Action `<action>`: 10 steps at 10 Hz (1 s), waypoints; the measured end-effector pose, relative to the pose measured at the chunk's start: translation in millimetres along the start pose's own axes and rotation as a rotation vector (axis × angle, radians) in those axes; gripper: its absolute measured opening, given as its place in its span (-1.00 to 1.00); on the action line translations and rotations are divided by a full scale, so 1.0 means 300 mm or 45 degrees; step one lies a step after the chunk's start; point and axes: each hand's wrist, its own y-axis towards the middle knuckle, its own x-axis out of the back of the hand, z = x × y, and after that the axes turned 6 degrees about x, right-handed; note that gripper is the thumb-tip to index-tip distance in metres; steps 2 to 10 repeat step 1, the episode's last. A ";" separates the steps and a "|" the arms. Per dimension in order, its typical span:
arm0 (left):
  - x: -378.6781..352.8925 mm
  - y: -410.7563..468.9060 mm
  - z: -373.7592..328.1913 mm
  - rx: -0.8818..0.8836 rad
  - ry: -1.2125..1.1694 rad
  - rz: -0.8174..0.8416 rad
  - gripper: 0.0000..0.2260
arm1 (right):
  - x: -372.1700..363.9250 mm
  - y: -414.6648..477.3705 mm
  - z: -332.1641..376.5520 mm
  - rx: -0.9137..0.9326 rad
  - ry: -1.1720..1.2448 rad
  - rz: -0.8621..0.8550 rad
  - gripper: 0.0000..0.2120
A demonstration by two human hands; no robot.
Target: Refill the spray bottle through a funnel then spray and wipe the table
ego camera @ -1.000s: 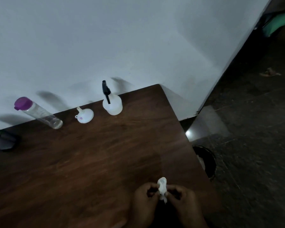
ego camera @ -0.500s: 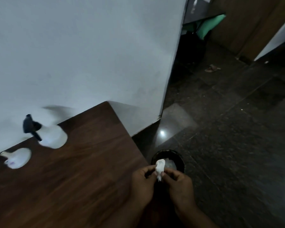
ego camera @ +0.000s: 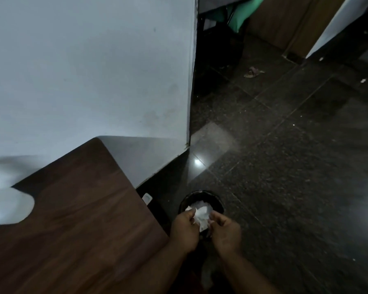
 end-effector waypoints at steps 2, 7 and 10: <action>-0.013 -0.015 -0.012 -0.017 0.026 0.009 -0.69 | -0.005 -0.018 -0.019 0.007 -0.044 0.022 -0.72; -0.013 -0.015 -0.012 -0.017 0.026 0.009 -0.69 | -0.005 -0.018 -0.019 0.007 -0.044 0.022 -0.72; -0.013 -0.015 -0.012 -0.017 0.026 0.009 -0.69 | -0.005 -0.018 -0.019 0.007 -0.044 0.022 -0.72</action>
